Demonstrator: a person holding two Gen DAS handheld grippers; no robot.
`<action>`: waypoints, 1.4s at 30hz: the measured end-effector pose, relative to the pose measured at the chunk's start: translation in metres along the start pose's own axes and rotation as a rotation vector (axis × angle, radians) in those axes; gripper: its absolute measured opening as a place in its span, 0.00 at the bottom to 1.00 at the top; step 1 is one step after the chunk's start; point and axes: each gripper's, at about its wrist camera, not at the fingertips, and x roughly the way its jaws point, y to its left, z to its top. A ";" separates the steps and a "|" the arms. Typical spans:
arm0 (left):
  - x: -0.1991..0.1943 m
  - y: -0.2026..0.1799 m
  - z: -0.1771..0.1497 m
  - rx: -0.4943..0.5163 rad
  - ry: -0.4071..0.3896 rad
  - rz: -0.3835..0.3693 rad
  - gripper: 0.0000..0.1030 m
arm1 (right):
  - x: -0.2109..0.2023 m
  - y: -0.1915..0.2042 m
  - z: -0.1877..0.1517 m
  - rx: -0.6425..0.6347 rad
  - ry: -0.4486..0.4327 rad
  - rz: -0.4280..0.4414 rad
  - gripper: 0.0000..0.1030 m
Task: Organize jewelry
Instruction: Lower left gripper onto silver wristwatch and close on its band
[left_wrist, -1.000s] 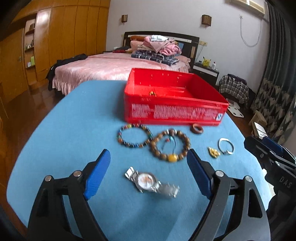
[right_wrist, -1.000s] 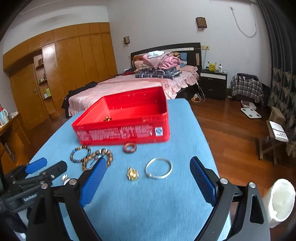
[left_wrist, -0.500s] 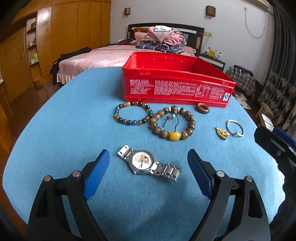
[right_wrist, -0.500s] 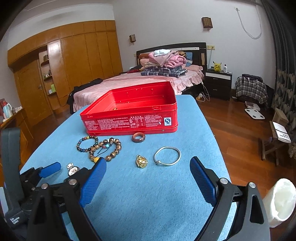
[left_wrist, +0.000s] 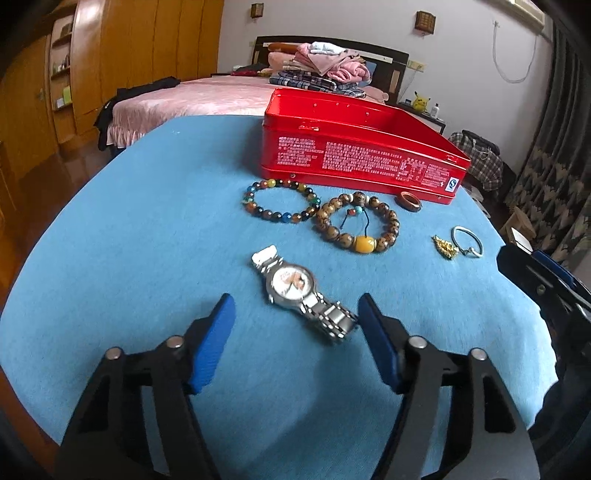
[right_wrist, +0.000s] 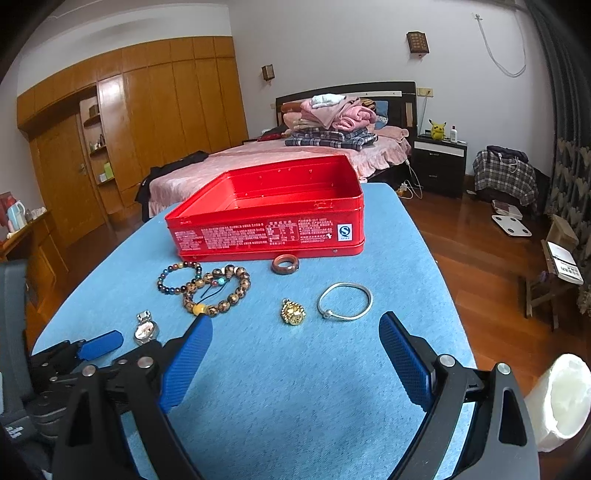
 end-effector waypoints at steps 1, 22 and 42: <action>-0.002 0.002 -0.001 0.001 0.001 -0.001 0.59 | 0.000 0.000 0.000 0.000 0.002 0.001 0.87; 0.009 0.016 0.013 -0.011 0.018 0.004 0.58 | 0.001 0.015 -0.006 -0.041 0.011 0.018 0.87; 0.009 0.012 0.009 0.019 -0.043 0.003 0.30 | 0.027 0.017 0.002 -0.007 0.093 0.074 0.87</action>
